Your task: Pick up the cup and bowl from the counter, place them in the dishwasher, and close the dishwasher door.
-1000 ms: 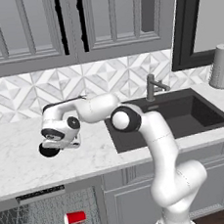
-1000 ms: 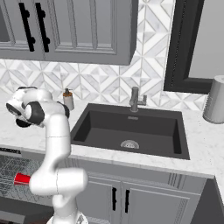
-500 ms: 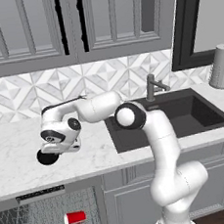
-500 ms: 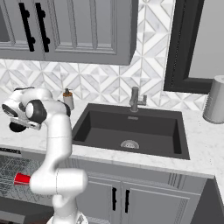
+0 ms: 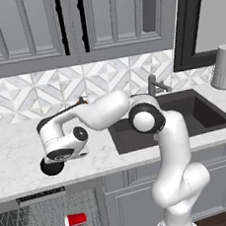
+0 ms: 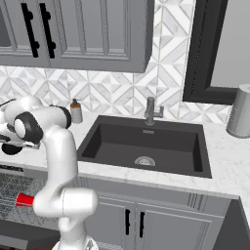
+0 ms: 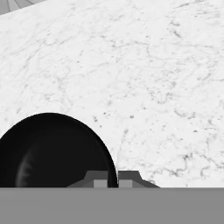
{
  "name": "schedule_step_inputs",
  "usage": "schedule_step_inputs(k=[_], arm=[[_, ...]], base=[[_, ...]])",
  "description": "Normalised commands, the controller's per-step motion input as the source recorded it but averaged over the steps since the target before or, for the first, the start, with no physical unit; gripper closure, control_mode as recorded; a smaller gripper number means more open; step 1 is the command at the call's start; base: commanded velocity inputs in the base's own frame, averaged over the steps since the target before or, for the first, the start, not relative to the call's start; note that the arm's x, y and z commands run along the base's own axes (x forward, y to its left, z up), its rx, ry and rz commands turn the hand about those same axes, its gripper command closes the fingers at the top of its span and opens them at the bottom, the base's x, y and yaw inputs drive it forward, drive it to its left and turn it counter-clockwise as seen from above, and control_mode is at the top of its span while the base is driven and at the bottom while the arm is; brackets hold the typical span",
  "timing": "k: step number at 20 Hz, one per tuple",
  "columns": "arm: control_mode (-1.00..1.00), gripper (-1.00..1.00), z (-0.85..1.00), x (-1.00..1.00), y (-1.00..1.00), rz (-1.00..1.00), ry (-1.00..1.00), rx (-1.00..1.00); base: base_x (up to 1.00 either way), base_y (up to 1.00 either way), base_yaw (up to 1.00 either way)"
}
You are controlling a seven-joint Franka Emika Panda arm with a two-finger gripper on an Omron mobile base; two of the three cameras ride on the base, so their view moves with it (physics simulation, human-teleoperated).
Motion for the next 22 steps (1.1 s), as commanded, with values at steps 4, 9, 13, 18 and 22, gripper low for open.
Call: schedule_step_inputs(k=[4, 9, 13, 18, 22], arm=[[-1.0, 1.0, 0.01, -1.0, -0.02, 0.0, 0.14, 0.0], [-1.0, 1.0, 0.25, -1.0, 0.02, -0.02, 0.37, 0.0], [-1.0, 1.0, -0.14, -1.0, 0.18, -0.18, 0.3, -0.07], [-1.0, 1.0, -0.38, -0.87, 0.36, -0.21, 0.25, -0.21], [-1.0, 1.0, -0.36, -0.93, 0.62, -0.02, -0.29, -0.4]], base=[[0.0, 0.0, 0.0], [0.0, 0.0, 0.0], [0.0, 0.0, 0.0], [0.0, 0.0, 0.0], [0.0, 0.0, 0.0]])
